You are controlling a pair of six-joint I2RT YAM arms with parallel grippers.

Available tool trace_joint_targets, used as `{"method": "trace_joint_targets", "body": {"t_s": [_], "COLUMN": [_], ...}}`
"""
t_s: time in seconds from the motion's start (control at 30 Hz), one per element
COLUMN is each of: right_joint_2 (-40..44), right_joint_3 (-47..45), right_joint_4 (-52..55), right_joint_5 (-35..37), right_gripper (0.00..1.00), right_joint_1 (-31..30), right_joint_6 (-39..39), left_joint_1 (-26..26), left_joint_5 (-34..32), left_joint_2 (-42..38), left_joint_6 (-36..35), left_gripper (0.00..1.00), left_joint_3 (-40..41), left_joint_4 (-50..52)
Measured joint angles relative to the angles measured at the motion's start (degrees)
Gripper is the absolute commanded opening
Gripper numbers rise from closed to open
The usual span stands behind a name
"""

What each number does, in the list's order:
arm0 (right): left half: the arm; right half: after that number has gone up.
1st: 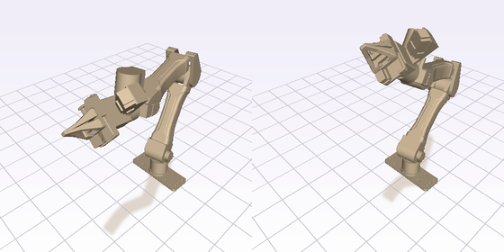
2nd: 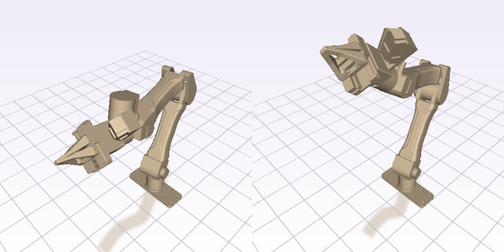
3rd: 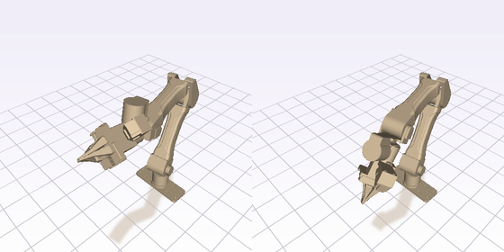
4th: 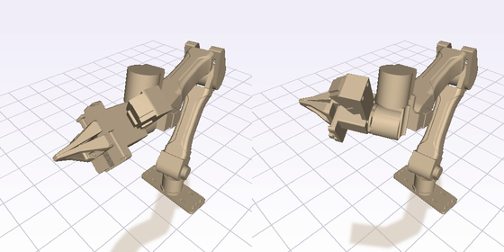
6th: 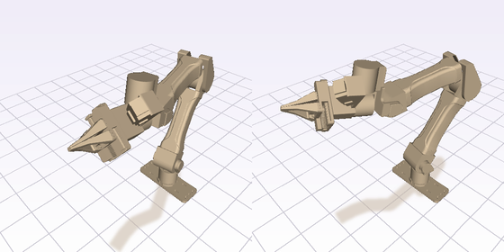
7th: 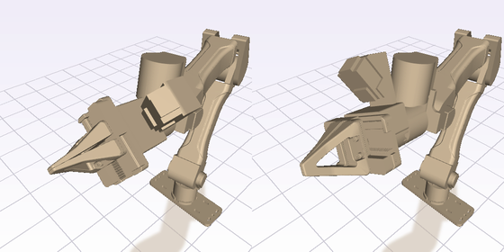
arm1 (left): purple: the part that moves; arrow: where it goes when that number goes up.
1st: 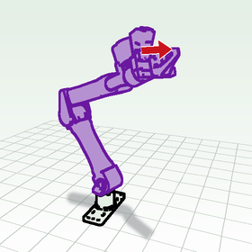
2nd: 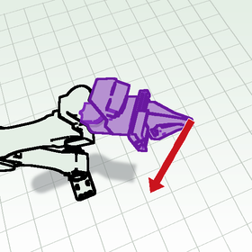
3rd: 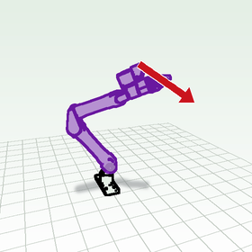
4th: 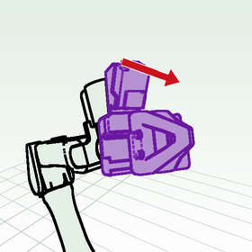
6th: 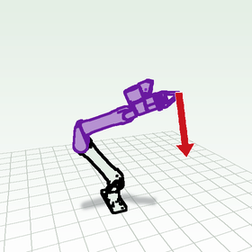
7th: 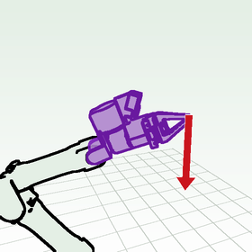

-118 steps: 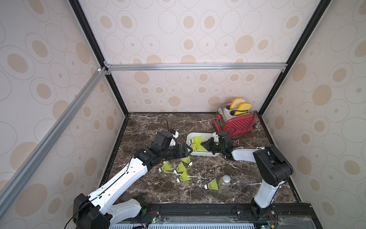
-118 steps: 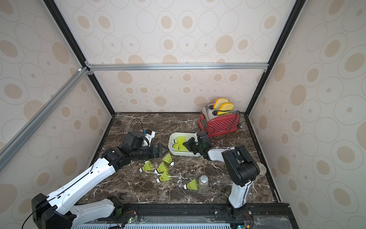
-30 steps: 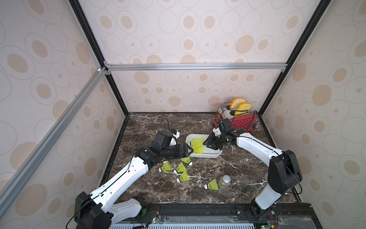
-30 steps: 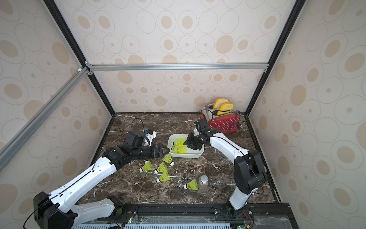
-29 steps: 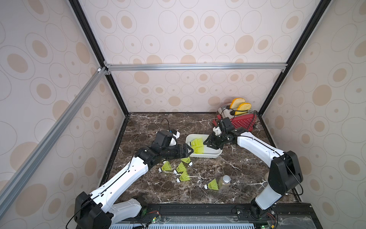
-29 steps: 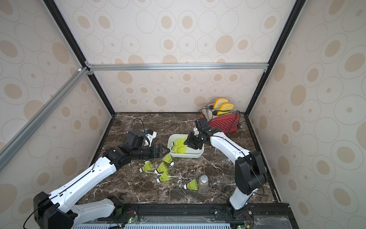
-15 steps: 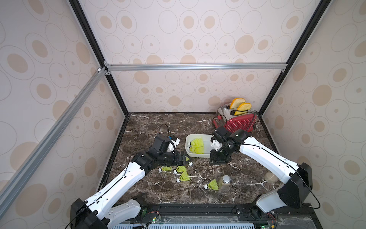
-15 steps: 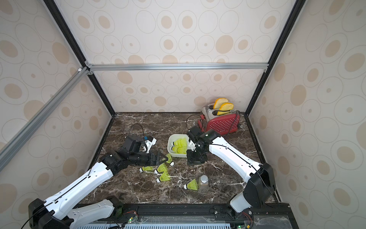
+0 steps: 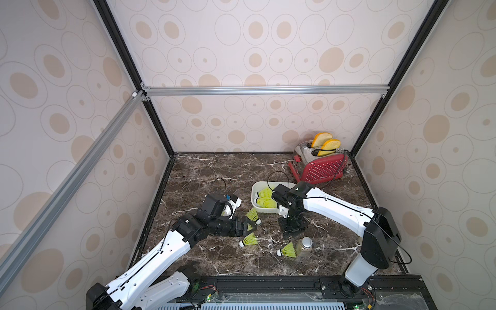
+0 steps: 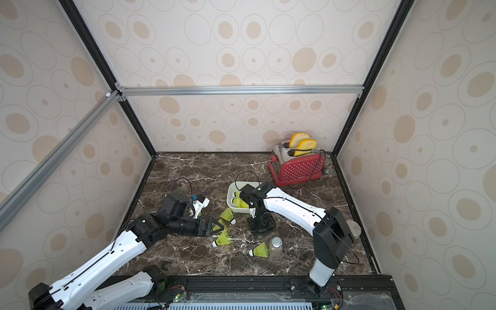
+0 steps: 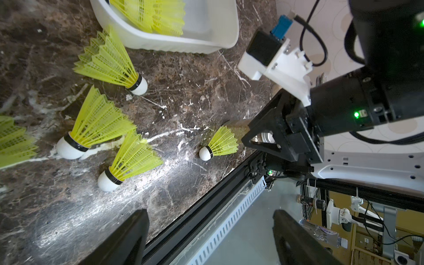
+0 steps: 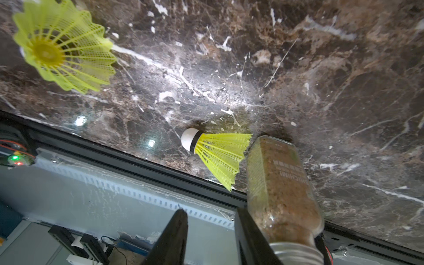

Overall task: Put the shuttlecocks into the storage box
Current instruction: Pick up the shuttlecock at the center of the board.

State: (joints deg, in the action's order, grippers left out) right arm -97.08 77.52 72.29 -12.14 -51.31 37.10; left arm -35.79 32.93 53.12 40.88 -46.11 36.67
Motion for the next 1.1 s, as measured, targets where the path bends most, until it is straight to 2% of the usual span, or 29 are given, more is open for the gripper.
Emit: {"method": "trace_joint_targets", "body": {"t_s": [0.23,0.77,0.97,1.1], "right_joint_2": [-0.76,-5.11,-5.18,-5.18], "right_joint_3": [-4.66,-6.54,-7.76,-7.87], "right_joint_4": [-0.70,-5.81,-7.98,-9.27], "right_joint_5": [0.46,-2.56,-5.25,-6.27], "right_gripper": [0.44,0.44,0.41,0.34], "right_joint_1": [-0.13,-0.15,-0.17,-0.15], "right_joint_6": [1.97,4.13,5.57,6.49], "left_joint_1": [0.00,0.00,-0.02,-0.02], "left_joint_5": [0.15,1.66,2.73,2.82], "left_joint_2": [-1.27,-0.11,0.31,0.31], "left_joint_6": [0.00,-0.04,-0.04,-0.04], "left_gripper": [0.87,0.87,0.87,0.87], "left_joint_3": [0.37,0.35,0.57,0.76], "left_joint_4": [0.66,0.33,0.24,0.24]}}
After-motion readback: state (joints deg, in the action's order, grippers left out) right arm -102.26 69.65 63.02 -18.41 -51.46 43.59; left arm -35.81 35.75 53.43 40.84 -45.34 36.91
